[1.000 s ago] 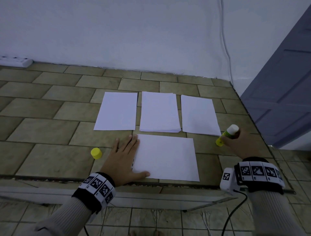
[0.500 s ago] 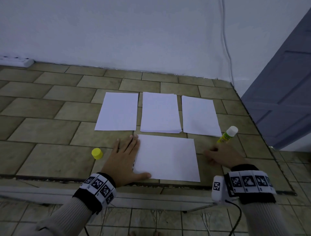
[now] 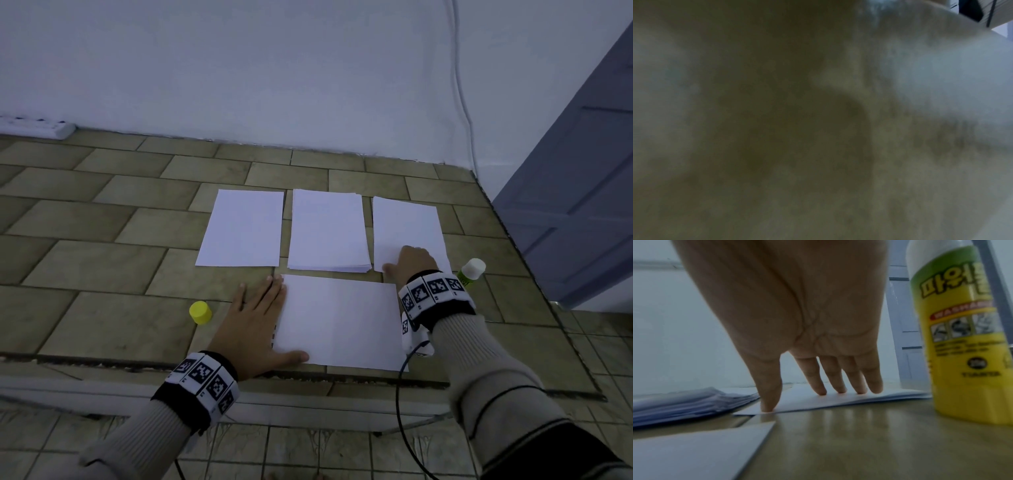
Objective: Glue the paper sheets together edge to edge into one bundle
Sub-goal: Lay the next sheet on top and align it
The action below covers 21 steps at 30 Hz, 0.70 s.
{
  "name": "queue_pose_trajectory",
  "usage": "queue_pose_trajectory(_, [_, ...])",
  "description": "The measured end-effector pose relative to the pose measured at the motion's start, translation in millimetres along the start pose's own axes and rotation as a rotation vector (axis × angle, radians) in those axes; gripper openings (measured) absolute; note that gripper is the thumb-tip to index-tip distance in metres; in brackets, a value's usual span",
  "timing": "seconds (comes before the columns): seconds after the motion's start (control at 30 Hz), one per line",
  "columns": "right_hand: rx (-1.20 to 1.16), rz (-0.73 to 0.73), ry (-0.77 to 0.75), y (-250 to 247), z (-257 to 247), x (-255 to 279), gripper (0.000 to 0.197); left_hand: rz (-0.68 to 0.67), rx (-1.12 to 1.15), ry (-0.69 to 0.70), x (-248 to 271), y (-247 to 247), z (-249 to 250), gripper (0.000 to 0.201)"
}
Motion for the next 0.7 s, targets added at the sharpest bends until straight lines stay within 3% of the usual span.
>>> queue_pose_trajectory(0.2, [0.015, 0.026, -0.024, -9, 4, -5, 0.028, 0.011, -0.004, -0.004, 0, 0, 0, 0.130])
queue_pose_trajectory(0.4, [-0.004, 0.001, -0.032, -10, 10, -10, 0.048, 0.008, -0.002, -0.001, 0, 1, 0, 0.130])
queue_pose_trajectory(0.53, [0.004, 0.001, -0.011, -3, 10, -4, 0.074, 0.001, -0.002, -0.006, -1, 0, 0, 0.131])
queue_pose_trajectory(0.7, [0.071, -0.009, -0.006, -4, 10, -4, 0.070, 0.016, 0.004, 0.000, 0, 2, -1, 0.130])
Point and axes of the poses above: each hand's wrist, its own x-axis away from the middle knuckle, its own y-axis out of the palm, z = x × y, the point moved 3 cm from there along -x, towards the middle knuckle, and after that the axes turned 9 degrees about y, right-handed, at the moved point
